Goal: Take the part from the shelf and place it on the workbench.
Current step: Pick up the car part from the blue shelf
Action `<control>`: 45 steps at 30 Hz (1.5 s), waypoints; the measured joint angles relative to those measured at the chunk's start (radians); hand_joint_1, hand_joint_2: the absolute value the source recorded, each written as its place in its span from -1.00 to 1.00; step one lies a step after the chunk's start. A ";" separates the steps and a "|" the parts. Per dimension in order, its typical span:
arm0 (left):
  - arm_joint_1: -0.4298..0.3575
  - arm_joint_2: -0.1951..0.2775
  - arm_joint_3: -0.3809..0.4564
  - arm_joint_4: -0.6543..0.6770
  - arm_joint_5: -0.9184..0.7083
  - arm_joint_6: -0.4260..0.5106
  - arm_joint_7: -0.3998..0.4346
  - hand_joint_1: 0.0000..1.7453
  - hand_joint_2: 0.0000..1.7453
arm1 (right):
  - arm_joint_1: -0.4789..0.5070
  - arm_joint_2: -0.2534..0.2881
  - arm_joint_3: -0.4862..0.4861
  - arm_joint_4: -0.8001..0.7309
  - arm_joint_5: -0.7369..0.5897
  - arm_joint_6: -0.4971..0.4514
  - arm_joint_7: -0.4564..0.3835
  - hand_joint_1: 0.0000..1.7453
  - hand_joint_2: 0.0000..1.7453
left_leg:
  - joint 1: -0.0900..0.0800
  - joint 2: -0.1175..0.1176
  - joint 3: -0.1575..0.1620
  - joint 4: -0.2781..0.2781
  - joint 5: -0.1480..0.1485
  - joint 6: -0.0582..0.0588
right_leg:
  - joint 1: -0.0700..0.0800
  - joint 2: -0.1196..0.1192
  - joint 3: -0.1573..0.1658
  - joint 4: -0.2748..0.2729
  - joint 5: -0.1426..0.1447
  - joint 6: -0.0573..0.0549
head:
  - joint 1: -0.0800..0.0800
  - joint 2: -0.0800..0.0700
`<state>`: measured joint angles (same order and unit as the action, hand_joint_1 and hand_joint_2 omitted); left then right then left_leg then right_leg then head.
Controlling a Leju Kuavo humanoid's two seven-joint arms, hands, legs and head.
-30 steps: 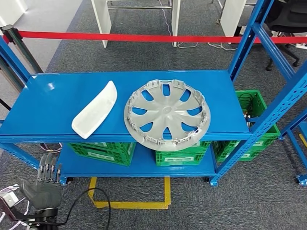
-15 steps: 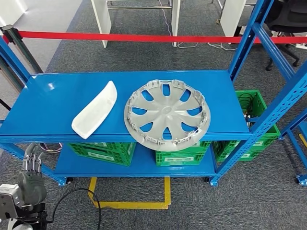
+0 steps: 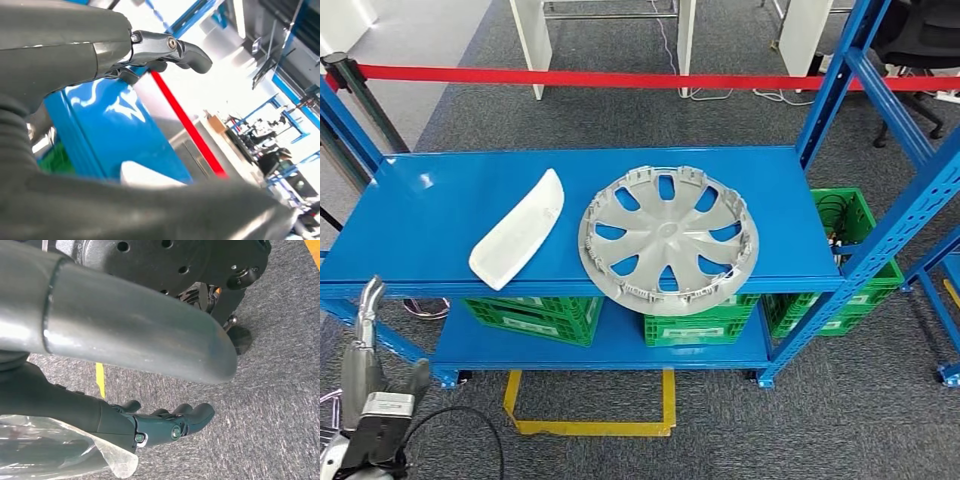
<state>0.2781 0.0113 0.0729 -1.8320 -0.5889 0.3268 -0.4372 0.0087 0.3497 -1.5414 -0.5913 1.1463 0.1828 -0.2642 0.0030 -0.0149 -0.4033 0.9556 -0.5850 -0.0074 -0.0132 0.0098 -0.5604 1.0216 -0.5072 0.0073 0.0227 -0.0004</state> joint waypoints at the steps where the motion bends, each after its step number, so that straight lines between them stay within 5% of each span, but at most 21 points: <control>1: -0.001 0.008 -0.010 -0.001 -0.032 0.015 0.012 -1.00 1.00 | -0.001 0.000 -0.001 0.000 0.002 0.001 0.000 -1.00 -1.00 | 0.000 0.000 0.000 0.000 0.000 0.000 | 0.000 0.000 0.000 0.000 0.000 0.000 | 0.000 0.000; 11: -0.086 0.070 -0.130 0.031 -0.336 0.088 0.152 -1.00 1.00 | -0.009 0.000 -0.004 0.000 0.033 0.021 -0.008 -1.00 -1.00 | 0.000 0.000 0.001 0.000 0.000 0.000 | 0.000 0.000 0.000 0.000 0.000 0.000 | 0.000 0.000; 34: -0.431 0.109 -0.486 0.358 -0.863 0.076 0.464 -1.00 1.00 | -0.026 -0.049 -0.003 0.021 0.122 0.058 -0.009 -1.00 -1.00 | 0.000 0.002 0.002 0.001 0.000 0.000 | 0.000 0.003 0.001 0.000 0.001 0.001 | 0.000 0.000; 40: -0.492 0.130 -0.499 0.459 -0.897 0.053 0.547 -1.00 1.00 | -0.027 -0.062 -0.003 0.027 0.147 0.071 -0.009 -1.00 -1.00 | 0.000 0.003 0.001 0.001 0.000 0.000 | 0.000 0.003 0.001 0.000 0.001 0.001 | 0.000 0.000; 45: -0.492 0.164 -0.428 0.526 -0.852 0.053 0.579 -1.00 1.00 | -0.027 -0.063 -0.006 0.013 0.157 0.094 -0.007 -1.00 -1.00 | 0.000 0.003 0.001 0.001 0.000 0.000 | 0.000 0.004 0.001 0.000 0.001 0.001 | 0.000 0.000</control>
<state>-0.2139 0.1757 -0.3554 -1.3065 -1.4412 0.3797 0.1414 -0.0187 0.2872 -1.5472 -0.5780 1.3034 0.2770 -0.2712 0.0032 -0.0120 -0.4020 0.9565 -0.5850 -0.0075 -0.0130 0.0137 -0.5599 1.0220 -0.5063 0.0082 0.0224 -0.0004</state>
